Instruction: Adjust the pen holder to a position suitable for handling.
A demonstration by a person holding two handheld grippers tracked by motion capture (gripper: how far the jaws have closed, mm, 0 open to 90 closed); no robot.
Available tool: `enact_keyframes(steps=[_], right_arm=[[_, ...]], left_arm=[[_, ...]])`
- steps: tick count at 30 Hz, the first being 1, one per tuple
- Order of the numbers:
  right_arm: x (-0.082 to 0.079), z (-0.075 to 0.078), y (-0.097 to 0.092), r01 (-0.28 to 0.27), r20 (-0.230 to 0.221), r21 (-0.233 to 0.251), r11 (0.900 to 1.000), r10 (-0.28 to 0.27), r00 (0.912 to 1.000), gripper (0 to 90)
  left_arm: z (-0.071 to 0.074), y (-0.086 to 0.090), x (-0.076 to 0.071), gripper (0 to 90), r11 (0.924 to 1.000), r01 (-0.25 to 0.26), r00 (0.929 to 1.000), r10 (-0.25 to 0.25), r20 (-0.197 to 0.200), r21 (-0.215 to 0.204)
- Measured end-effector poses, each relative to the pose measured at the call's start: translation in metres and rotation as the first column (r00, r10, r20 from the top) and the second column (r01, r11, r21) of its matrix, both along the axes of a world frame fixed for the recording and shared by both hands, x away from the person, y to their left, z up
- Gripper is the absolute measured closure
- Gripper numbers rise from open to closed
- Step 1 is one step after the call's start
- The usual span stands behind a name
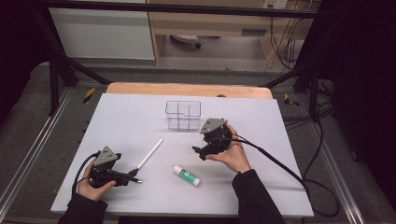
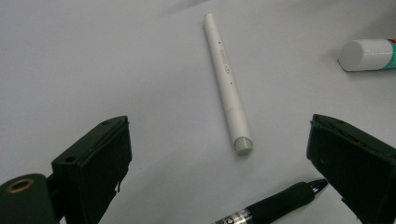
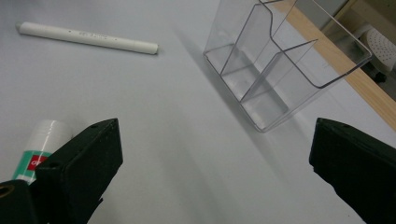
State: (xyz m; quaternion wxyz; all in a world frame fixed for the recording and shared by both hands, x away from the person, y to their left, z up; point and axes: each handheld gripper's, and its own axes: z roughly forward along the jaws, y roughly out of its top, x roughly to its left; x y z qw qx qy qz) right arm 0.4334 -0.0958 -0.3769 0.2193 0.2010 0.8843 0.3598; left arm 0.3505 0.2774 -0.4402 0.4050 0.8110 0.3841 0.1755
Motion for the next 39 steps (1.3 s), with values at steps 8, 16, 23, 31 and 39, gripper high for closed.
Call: enact_keyframes(steps=[8,16,23,31,39], right_arm=[[0.012,0.000,0.012,-0.009,0.022,-0.038,0.9992,0.010,0.9997,3.9],[0.024,0.001,0.021,-0.008,0.037,-0.057,0.9984,0.011,0.9993,4.8],[0.036,0.002,0.031,-0.010,0.043,-0.068,0.9976,0.013,0.9990,6.1],[0.050,0.003,0.039,-0.014,0.067,-0.092,0.9957,0.020,0.9976,9.2],[0.060,0.003,0.047,-0.032,0.091,-0.105,0.9940,0.042,0.9950,17.0]], left_arm=[[0.000,-0.001,0.000,6.4,1.0000,0.002,1.0000,-0.002,0.000,0.002],[-0.001,-0.001,0.000,6.4,1.0000,0.004,1.0000,-0.004,0.000,0.004],[-0.001,-0.001,0.000,6.5,1.0000,0.005,1.0000,-0.005,0.001,0.003],[0.000,0.000,0.000,6.6,1.0000,0.003,1.0000,-0.003,0.003,0.002],[-0.001,0.000,0.001,6.7,1.0000,0.001,1.0000,-0.001,0.003,0.001]])
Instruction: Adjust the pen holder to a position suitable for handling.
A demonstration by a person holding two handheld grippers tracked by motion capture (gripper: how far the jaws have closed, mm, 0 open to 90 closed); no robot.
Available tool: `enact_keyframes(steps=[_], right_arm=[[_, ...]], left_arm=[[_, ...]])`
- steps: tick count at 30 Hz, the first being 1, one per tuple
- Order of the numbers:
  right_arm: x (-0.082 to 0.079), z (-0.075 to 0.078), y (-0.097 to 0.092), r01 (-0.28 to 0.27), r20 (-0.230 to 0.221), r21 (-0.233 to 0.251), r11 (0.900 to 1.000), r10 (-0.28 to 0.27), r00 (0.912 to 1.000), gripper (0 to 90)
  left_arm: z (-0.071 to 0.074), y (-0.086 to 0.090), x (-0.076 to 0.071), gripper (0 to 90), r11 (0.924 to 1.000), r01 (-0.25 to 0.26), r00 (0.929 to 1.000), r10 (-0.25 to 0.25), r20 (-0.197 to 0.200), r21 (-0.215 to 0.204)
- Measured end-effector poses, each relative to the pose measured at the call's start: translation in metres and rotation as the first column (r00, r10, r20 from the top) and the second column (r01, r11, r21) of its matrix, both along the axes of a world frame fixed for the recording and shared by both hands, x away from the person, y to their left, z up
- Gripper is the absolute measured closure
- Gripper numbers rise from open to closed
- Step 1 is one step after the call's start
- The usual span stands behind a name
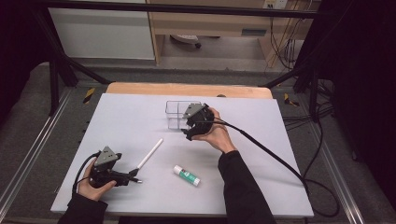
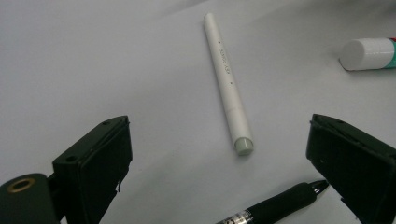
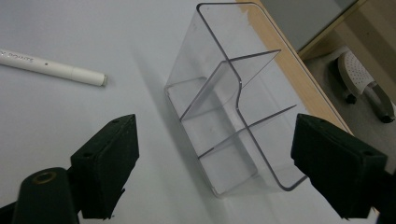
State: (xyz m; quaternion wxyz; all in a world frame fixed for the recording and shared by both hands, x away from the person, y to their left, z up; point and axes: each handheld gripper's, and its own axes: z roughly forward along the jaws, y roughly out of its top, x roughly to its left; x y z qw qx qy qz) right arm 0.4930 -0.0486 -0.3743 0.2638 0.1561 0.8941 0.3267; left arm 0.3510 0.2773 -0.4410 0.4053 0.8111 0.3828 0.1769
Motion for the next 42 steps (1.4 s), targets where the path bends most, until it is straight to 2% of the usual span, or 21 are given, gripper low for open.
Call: enact_keyframes(steps=[6,11,15,16,22,27,30,36,42], right_arm=[[0.007,-0.002,0.007,-0.014,0.009,-0.025,0.9996,0.014,0.9999,22.8],[0.013,-0.004,0.012,-0.030,0.023,-0.028,0.9992,0.031,0.9992,28.9],[0.018,-0.005,0.014,-0.047,0.030,-0.035,0.9983,0.048,0.9984,35.9],[0.020,-0.006,0.016,-0.070,0.035,-0.035,0.9969,0.072,0.9968,40.0],[0.024,-0.011,0.021,-0.082,0.021,-0.024,0.9964,0.082,0.9964,49.7],[0.030,-0.015,0.020,-0.091,0.009,-0.050,0.9946,0.092,0.9958,58.1],[0.033,-0.017,0.019,-0.101,-0.003,-0.044,0.9939,0.101,0.9949,62.5],[0.035,-0.018,0.019,-0.107,0.030,-0.059,0.9925,0.109,0.9936,72.3],[0.032,-0.017,0.018,-0.136,0.041,-0.086,0.9869,0.140,0.9893,75.3]], left_arm=[[0.000,0.000,0.000,6.7,1.0000,-0.001,1.0000,0.001,0.000,0.001],[0.000,0.000,0.000,6.8,1.0000,0.000,1.0000,0.000,0.000,-0.001],[0.000,0.001,0.000,6.8,1.0000,0.001,1.0000,-0.001,0.001,-0.002],[0.000,0.001,0.000,6.9,1.0000,0.001,1.0000,-0.001,0.001,-0.002],[0.000,0.001,0.000,7.0,1.0000,0.001,1.0000,-0.001,0.001,-0.002],[0.000,0.001,0.000,7.1,1.0000,0.004,1.0000,-0.004,0.001,-0.002],[-0.001,0.001,0.000,7.4,1.0000,0.002,1.0000,-0.002,0.001,-0.002],[-0.001,0.001,0.000,7.4,1.0000,0.003,1.0000,-0.003,0.000,-0.003],[0.000,0.002,0.000,7.4,1.0000,0.002,1.0000,-0.002,0.002,-0.002]])
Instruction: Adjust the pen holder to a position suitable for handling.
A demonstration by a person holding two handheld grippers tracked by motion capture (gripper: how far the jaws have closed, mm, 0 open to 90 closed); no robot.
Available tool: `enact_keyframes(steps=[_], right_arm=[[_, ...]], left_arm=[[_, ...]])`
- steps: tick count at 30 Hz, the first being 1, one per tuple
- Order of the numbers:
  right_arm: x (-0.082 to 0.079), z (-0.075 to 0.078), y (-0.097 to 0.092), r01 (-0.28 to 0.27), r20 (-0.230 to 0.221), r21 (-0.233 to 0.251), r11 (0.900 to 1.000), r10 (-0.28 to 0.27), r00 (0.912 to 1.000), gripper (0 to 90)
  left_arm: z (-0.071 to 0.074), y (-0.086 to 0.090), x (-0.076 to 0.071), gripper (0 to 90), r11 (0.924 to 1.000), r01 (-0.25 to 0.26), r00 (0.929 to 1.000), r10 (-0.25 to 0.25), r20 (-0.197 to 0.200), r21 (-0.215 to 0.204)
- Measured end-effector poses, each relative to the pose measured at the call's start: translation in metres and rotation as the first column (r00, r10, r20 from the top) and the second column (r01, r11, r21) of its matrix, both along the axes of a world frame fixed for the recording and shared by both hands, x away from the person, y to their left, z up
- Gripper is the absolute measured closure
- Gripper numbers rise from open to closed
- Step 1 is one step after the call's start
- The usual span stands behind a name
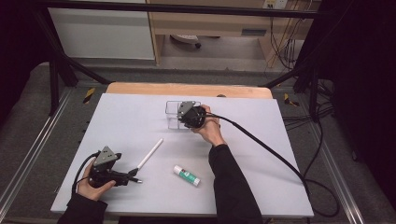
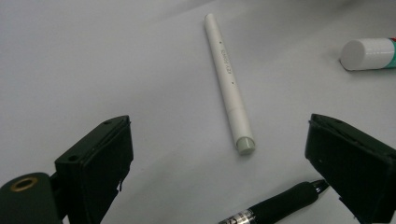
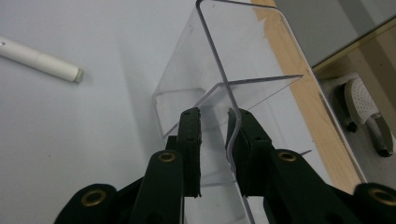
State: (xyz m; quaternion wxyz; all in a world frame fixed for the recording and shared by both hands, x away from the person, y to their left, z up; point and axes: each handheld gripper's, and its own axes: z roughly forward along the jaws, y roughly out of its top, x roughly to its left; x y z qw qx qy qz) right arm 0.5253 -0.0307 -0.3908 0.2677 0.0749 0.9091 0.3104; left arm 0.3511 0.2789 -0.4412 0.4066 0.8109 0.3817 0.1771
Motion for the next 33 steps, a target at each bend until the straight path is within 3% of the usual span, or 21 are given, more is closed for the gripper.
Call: enact_keyframes(steps=[10,14,25,30,33], right_arm=[[-0.009,0.003,-0.001,-0.071,-0.010,-0.044,0.9965,0.071,0.9975,81.5],[-0.011,0.003,0.000,-0.086,-0.025,-0.042,0.9954,0.085,0.9961,88.5],[-0.019,0.008,-0.003,-0.113,-0.034,-0.108,0.9878,0.109,0.9934,88.8],[-0.029,0.018,-0.008,-0.156,-0.027,-0.112,0.9814,0.154,0.9878,88.8],[-0.035,0.022,-0.011,-0.191,-0.047,-0.113,0.9750,0.187,0.9812,88.8]], left_arm=[[0.000,-0.001,0.000,7.5,1.0000,0.003,1.0000,-0.003,-0.002,-0.001],[0.000,-0.001,0.000,7.5,1.0000,0.002,1.0000,-0.002,-0.001,-0.001],[0.000,0.000,0.000,7.5,1.0000,0.002,1.0000,-0.002,0.000,-0.001],[0.000,0.000,0.000,7.5,1.0000,0.002,1.0000,-0.002,0.001,-0.001],[0.001,-0.001,0.000,7.5,1.0000,0.003,1.0000,-0.003,0.001,0.000]])
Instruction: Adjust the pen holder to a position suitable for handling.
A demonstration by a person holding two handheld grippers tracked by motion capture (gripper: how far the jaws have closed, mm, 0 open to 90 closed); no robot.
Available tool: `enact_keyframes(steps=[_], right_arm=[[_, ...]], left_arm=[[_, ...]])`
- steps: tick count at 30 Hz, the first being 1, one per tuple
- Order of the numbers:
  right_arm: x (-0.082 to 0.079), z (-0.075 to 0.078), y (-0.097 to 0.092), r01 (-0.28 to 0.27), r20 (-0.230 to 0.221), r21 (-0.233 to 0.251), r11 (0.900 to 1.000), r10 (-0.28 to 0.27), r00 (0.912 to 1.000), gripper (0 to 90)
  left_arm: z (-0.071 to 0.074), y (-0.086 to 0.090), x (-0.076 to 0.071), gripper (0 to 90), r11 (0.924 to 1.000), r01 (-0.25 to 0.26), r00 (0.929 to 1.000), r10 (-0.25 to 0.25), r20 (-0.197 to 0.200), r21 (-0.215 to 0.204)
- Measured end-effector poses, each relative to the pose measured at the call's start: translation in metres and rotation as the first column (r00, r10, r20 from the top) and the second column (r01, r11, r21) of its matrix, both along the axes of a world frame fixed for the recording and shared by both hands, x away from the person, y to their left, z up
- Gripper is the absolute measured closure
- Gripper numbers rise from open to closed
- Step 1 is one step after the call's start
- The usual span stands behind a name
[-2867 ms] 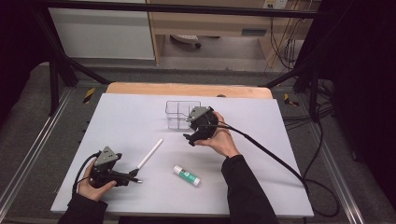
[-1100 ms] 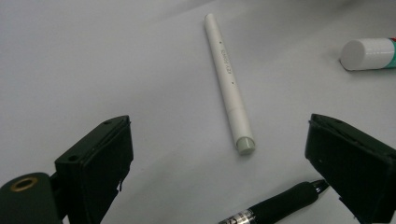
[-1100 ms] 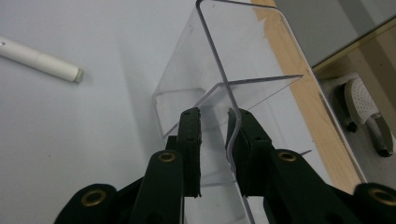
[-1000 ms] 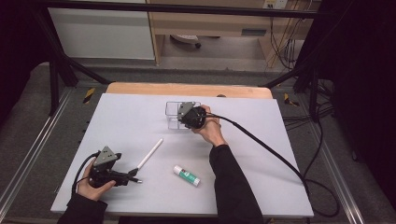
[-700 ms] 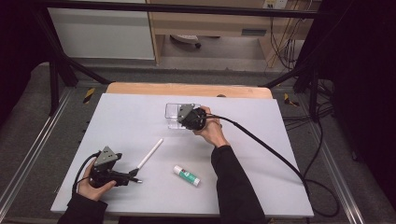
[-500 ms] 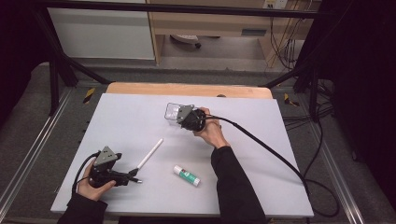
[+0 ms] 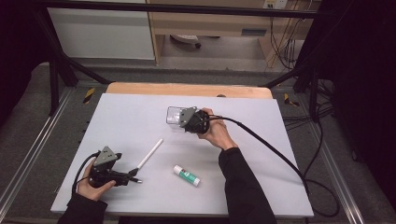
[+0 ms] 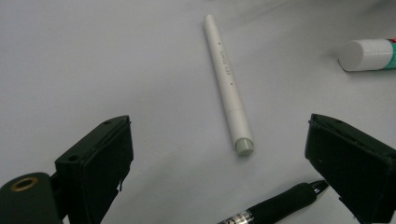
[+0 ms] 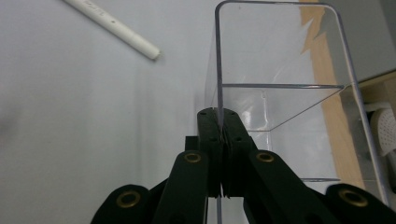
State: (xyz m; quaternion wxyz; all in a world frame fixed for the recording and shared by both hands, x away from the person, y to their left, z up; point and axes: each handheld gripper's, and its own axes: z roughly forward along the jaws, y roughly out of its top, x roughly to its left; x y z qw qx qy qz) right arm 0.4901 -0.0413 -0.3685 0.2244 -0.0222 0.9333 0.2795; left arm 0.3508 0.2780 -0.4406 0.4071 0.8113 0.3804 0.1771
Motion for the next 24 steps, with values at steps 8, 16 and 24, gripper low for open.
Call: enact_keyframes(steps=[8,16,24], right_arm=[[-0.017,0.002,-0.009,-0.058,-0.037,0.014,0.9982,0.058,0.9976,88.8],[-0.029,-0.001,-0.019,-0.066,-0.060,0.021,0.9976,0.067,0.9959,88.8],[-0.032,-0.007,-0.020,-0.076,-0.077,0.031,0.9966,0.078,0.9939,88.8]], left_arm=[[0.000,-0.001,0.000,7.5,1.0000,0.001,1.0000,-0.001,-0.001,0.000],[0.000,-0.002,0.000,7.5,1.0000,0.002,1.0000,-0.002,-0.001,0.003],[-0.001,-0.002,0.000,7.5,1.0000,0.003,1.0000,-0.003,-0.002,0.005]])
